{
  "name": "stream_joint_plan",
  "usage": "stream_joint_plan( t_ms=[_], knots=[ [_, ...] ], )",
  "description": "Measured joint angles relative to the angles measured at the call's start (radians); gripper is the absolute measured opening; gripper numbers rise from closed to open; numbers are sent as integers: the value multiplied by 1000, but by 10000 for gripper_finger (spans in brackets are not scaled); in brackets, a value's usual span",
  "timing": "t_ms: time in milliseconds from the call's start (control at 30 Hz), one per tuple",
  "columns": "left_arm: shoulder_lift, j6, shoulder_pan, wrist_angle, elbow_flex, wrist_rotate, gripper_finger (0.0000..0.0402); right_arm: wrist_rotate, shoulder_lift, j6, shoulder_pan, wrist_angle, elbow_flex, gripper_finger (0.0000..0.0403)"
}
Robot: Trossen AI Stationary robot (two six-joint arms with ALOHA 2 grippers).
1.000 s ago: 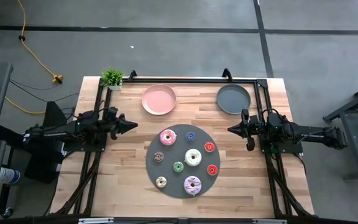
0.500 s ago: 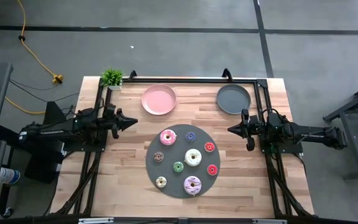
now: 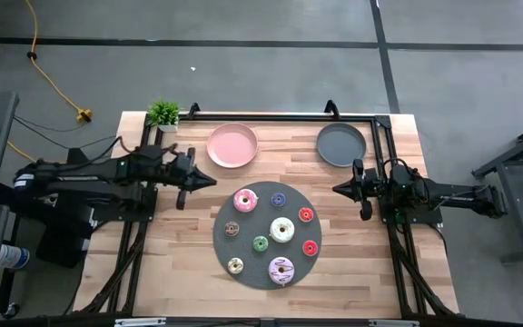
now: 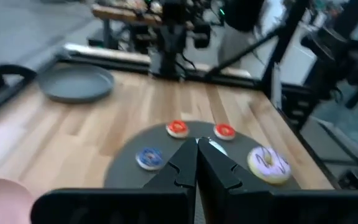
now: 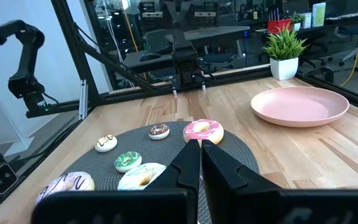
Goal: Pick & Place donuts
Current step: Put the large pink donut on the pink plate
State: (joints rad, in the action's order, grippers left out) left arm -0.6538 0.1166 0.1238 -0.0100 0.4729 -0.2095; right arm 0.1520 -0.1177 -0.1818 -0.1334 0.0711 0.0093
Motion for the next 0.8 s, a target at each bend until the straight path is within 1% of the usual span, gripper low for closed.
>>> stream_joint_plan(
  t_ms=[33, 100, 200, 267, 400, 567, 633, 800],
  knots=[
    [-19, 19, 0, -1, 5, -17, 1, 0, 0, 0, 0, 0, 0, 9],
    [-49, 116, 0, 5, 12, -38, 1, 0, 0, 0, 0, 0, 0, 8],
    [-80, 339, 1, 4, 12, -43, 5, 0, 0, 0, 0, 0, 0, 5],
    [-96, 466, 9, 7, 12, -43, 17, 0, 0, 0, 0, 0, 0, 5],
    [-120, 650, 65, 9, 12, -76, 61, 0, 0, 0, 0, 0, 0, 8],
    [-182, 877, 143, 8, 12, -100, 131, 0, 0, 0, 0, 0, 0, 5],
    [-217, 963, 177, 7, 11, -128, 156, 0, 0, 0, 0, 0, 0, 5],
    [-328, 1032, 239, 6, -12, -205, 206, 0, 0, 0, 0, 0, 0, 7]
  ],
)
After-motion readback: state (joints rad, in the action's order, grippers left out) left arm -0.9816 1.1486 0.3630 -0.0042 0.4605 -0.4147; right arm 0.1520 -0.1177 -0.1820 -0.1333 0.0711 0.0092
